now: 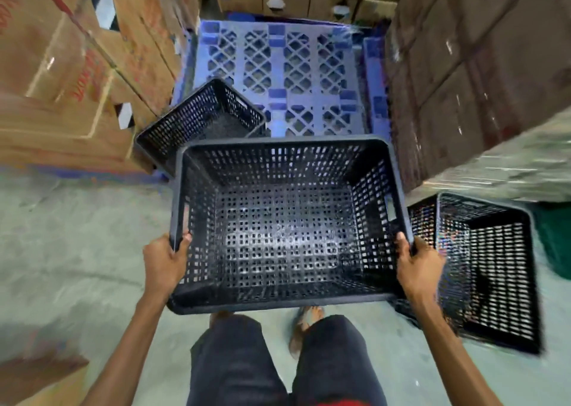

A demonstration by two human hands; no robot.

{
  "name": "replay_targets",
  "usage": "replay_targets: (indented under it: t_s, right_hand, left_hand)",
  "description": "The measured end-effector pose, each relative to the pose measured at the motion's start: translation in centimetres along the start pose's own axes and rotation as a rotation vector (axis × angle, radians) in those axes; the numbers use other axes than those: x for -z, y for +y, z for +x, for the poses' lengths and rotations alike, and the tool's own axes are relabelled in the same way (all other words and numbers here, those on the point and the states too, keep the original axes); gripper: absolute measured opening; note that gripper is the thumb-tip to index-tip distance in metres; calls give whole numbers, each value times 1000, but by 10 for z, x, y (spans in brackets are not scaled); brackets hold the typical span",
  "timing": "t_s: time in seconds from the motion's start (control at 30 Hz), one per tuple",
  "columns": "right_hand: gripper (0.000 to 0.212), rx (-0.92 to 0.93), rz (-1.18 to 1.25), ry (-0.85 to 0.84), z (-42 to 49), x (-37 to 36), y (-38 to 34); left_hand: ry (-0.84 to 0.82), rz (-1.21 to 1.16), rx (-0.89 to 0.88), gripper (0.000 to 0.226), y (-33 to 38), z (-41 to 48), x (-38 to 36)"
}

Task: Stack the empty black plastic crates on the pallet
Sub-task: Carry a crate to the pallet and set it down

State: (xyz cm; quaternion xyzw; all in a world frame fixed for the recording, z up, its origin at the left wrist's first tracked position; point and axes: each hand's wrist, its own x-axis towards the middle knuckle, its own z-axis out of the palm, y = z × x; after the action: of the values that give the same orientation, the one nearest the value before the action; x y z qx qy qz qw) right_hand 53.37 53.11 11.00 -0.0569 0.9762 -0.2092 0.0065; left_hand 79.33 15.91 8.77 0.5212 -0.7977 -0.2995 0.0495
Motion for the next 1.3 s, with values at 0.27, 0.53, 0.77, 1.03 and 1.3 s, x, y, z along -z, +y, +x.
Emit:
replay_targets:
  t_s: [0.27, 0.53, 0.77, 1.03, 1.3]
  right_hand:
    - [38, -61, -65, -57, -12, -16, 22]
    - [39, -60, -87, -41, -11, -33, 12]
    - [60, -73, -51, -38, -10, -48, 14]
    - [92, 84, -330, -217, -15, -43, 6]
    - [89, 409, -474, -308, 5, -43, 8]
  left_hand:
    - [-39, -2, 60, 28, 0, -25, -27]
    - [-24, 47, 66, 31, -5, -10, -40]
    - [-17, 69, 48, 33, -9, 11, -45]
    - [-38, 334, -155, 78, 1, 6, -38]
    - [-101, 502, -320, 97, 6, 9, -38]
